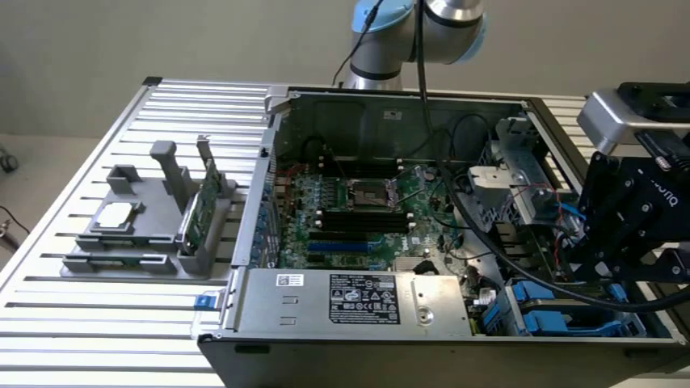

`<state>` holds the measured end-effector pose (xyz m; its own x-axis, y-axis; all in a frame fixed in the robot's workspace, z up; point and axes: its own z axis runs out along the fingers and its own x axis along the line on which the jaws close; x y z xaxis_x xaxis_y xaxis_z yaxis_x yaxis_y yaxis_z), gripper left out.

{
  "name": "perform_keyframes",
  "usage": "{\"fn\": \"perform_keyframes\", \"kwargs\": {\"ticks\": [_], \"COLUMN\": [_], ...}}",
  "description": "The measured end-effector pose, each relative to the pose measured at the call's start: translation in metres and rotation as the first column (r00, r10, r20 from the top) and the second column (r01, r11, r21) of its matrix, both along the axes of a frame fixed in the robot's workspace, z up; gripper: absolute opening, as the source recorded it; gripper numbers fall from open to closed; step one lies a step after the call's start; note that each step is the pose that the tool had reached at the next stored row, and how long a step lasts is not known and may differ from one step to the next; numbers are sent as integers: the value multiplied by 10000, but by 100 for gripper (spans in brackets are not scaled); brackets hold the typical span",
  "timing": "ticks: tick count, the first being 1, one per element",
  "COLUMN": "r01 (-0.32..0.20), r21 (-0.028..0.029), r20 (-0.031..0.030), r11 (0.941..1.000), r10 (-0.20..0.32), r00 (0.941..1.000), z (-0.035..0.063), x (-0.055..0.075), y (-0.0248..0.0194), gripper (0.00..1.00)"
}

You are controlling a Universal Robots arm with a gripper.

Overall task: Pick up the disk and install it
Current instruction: 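Insert the first disk wire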

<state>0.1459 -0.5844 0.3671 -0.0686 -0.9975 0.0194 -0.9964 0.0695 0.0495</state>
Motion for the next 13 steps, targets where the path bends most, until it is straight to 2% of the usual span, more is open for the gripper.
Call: {"fn": "perform_keyframes", "kwargs": {"ticks": [3, 8, 13], "r01": [150, 770, 1538], "r21": [0, 2, 1], "r20": [-1, -1, -1], "r11": [9999, 9970, 9881], "r10": [-150, -770, -1538], "r00": [9999, 9970, 9881], "z": [1, 0, 1], "x": [6, 6, 6], "y": [-2, -2, -2], "gripper": [27, 27, 27]}}
